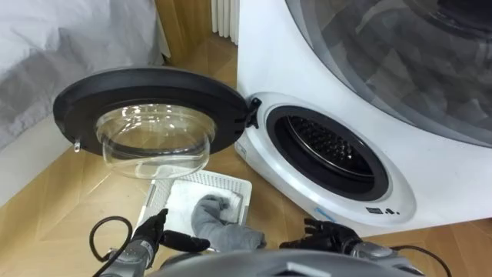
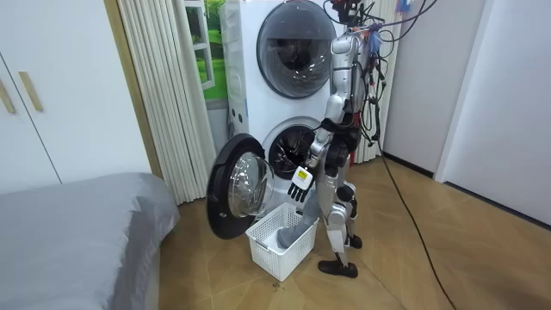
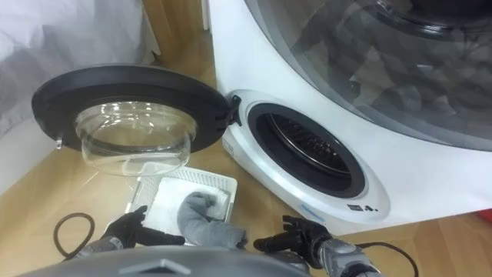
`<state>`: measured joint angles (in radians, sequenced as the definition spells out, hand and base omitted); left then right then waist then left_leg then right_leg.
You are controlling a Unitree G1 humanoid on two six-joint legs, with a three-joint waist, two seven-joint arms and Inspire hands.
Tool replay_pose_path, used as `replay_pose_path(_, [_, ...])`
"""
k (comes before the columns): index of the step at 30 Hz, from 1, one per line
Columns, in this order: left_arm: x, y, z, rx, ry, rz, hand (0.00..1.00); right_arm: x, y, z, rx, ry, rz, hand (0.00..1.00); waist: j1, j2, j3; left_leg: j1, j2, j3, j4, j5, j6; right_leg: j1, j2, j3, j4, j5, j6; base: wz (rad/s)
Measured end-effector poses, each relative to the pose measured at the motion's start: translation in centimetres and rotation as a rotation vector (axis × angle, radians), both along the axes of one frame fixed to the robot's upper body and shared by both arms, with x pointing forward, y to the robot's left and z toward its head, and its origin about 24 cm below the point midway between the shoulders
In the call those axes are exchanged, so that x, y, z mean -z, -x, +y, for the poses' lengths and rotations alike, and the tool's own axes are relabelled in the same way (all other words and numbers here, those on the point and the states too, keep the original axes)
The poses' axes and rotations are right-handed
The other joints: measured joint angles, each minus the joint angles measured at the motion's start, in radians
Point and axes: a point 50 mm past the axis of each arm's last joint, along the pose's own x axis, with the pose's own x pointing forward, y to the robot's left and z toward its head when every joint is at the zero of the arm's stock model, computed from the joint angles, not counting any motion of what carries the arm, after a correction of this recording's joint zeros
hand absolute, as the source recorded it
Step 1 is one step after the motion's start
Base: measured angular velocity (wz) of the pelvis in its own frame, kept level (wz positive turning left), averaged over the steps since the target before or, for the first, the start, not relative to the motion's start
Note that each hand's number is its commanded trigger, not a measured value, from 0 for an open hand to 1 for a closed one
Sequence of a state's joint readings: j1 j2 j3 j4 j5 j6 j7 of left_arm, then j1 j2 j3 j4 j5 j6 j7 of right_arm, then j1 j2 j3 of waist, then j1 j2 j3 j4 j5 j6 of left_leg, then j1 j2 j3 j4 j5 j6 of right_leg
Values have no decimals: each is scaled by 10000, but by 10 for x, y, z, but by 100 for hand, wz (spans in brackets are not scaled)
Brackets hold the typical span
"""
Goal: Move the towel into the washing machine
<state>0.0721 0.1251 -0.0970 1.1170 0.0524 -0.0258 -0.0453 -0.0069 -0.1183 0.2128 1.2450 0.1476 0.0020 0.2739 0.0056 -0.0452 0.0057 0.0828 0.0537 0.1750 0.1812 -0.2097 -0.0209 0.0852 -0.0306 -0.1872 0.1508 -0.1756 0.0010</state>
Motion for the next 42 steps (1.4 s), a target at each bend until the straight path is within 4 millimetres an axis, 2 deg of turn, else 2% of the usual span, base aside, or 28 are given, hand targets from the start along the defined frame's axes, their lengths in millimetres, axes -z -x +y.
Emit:
replay_pose_path(12, [0,-1,1,204,-287,-46,0,0,1,-1,79,2,41,0,11,40,12,-10,2,-109,11,1,0,-10,4,-99,-6,0,-1,1])
replay_pose_path(20, [-3,-11,1,1448,-1155,-480,0,1,3,-3,467,22,-64,0,-11,78,-3,-237,-2,-147,62,1,0,-222,-4,-79,9,2,-3,1])
replay_pose_path(22, [-4,-14,0,1776,-1363,-586,0,1,3,-3,462,15,-79,0,-46,102,-61,-402,1,-160,103,1,0,-352,-5,-93,35,5,-8,2])
replay_pose_path(25, [-6,-25,-1,2685,-1756,-838,0,-1,-4,-4,304,-22,-292,0,-105,166,-55,-748,16,-204,218,3,3,-713,-24,-176,231,4,-8,0])
replay_pose_path(27, [-8,-33,-3,3219,-2008,-917,0,-2,-9,-5,170,19,-358,0,-218,224,7,-939,20,-230,241,11,8,-904,-25,-180,314,18,-31,0])
replay_pose_path(30, [-10,-43,-6,4014,-2386,-1085,0,-4,-18,-5,-60,67,-471,0,-327,276,45,-1330,24,-146,301,52,30,-1421,-55,-96,596,18,-31,-9])
replay_pose_path(32, [-13,-57,-10,4724,-2636,-1307,0,-6,-28,-4,-209,101,-688,0,-381,254,151,-1750,27,-151,468,77,54,-1931,-104,-69,894,19,-32,-4])
replay_pose_path(33, [-14,-60,-11,4822,-2667,-1394,0,-7,-31,-4,-235,108,-759,0,-403,245,162,-1900,25,-148,526,82,62,-2084,-115,-54,945,19,-32,-5])
replay_pose_path(35, [-20,-79,-14,5569,-3047,-1758,0,-12,-49,-3,-479,166,-1162,0,-440,214,271,-2599,22,-125,851,99,94,-2795,-178,-28,1304,21,-35,0])
replay_pose_path(36, [-21,-83,-14,5798,-3172,-1814,0,-13,-54,-2,-564,189,-1270,0,-496,207,299,-2797,23,-123,953,100,97,-2961,-190,-26,1356,29,-49,0])
replay_pose_path(38, [-30,-105,-17,6438,-3627,-2284,0,-22,-77,2,-1047,275,-1898,0,-547,184,467,-3543,23,-122,1268,131,148,-3741,-247,-4,1711,54,-89,0])
replay_pose_path(39, [-32,-109,-18,6553,-3704,-2419,0,-23,-82,3,-1152,282,-2027,0,-550,185,478,-3735,25,-125,1350,135,156,-3951,-260,0,1817,57,-94,0])
replay_pose_path(41, [-41,-127,-27,7219,-3990,-2988,0,-29,-96,6,-1590,363,-2369,0,-588,243,618,-4516,33,-139,1854,138,164,-4785,-380,-50,2436,43,-100,0])
replay_pose_path(42, [-43,-131,-29,7344,-4016,-3128,0,-31,-100,8,-1660,376,-2478,0,-590,268,649,-4728,35,-140,1992,135,170,-4985,-401,-64,2551,43,-101,0])
